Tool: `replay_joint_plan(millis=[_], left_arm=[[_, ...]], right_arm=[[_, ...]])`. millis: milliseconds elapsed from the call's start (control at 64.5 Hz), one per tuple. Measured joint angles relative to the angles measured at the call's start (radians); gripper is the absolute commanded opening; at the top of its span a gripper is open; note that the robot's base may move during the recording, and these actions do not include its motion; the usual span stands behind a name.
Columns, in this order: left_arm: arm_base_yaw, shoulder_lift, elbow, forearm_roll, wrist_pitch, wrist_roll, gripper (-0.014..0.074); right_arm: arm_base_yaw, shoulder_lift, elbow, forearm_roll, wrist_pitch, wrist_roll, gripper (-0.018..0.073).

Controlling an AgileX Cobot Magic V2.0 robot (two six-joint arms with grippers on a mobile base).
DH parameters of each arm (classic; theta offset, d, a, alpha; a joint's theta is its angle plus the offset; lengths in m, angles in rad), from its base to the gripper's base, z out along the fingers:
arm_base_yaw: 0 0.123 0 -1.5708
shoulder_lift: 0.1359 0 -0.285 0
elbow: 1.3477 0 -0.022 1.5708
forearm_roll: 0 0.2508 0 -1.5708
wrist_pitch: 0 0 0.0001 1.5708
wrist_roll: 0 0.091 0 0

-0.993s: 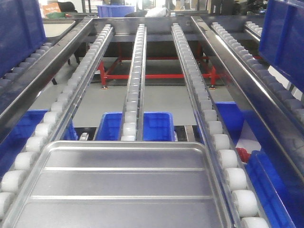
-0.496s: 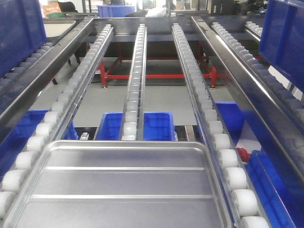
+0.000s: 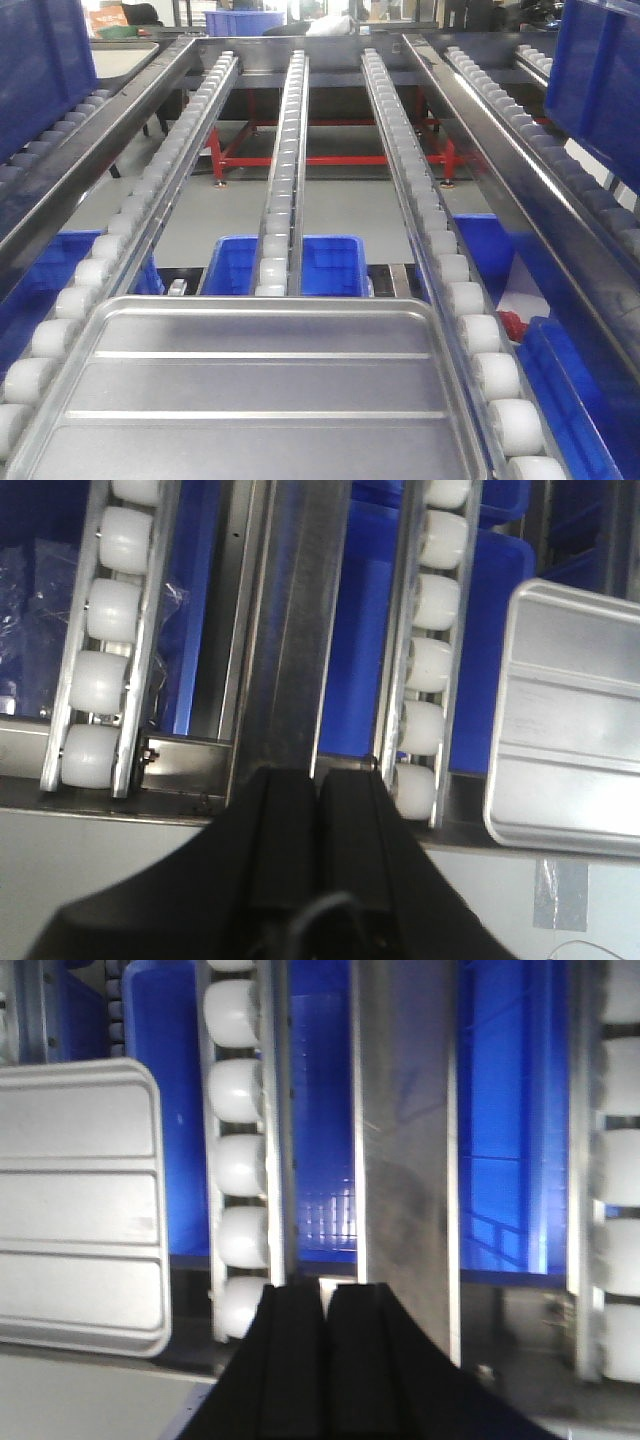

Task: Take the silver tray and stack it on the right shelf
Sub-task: 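Lower both grippers toward the near corners of the silver tray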

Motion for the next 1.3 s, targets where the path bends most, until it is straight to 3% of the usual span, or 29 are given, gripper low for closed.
replay_joint_plan(millis=[109,279,403,574,683,853,1303], left_arm=[[-0.024,0.051,0.000,0.002,-0.032,-0.015,-0.0094],[-0.098,0.147,0.000,0.042,-0.085,-0.078,-0.0094],[-0.183,0.230,-0.014,0.109,-0.114,-0.174,-0.0094],[-0.338,0.341,-0.067,0.229,-0.147,-0.349,-0.0094],[-0.447,0.423,-0.118,0.314,-0.147,-0.467,-0.0094],[-0.562,0.559,-0.174,0.340,-0.176,-0.555,-0.0094],[-0.581,0.703,-0.192,0.331,-0.227,-0.596,-0.0094]], right_arm=[[0.094,0.098,-0.033,-0.055,-0.041,0.102,0.0074],[0.215,0.237,-0.113,-0.246,-0.045,0.331,0.0074],[0.288,0.318,-0.170,-0.363,-0.035,0.488,0.0074],[0.342,0.388,-0.198,-0.394,-0.038,0.599,0.0074],[0.346,0.409,-0.198,-0.394,-0.038,0.634,0.0074],[0.352,0.413,-0.200,-0.394,-0.038,0.647,0.0074],[0.382,0.472,-0.200,-0.403,-0.100,0.650,0.0074]])
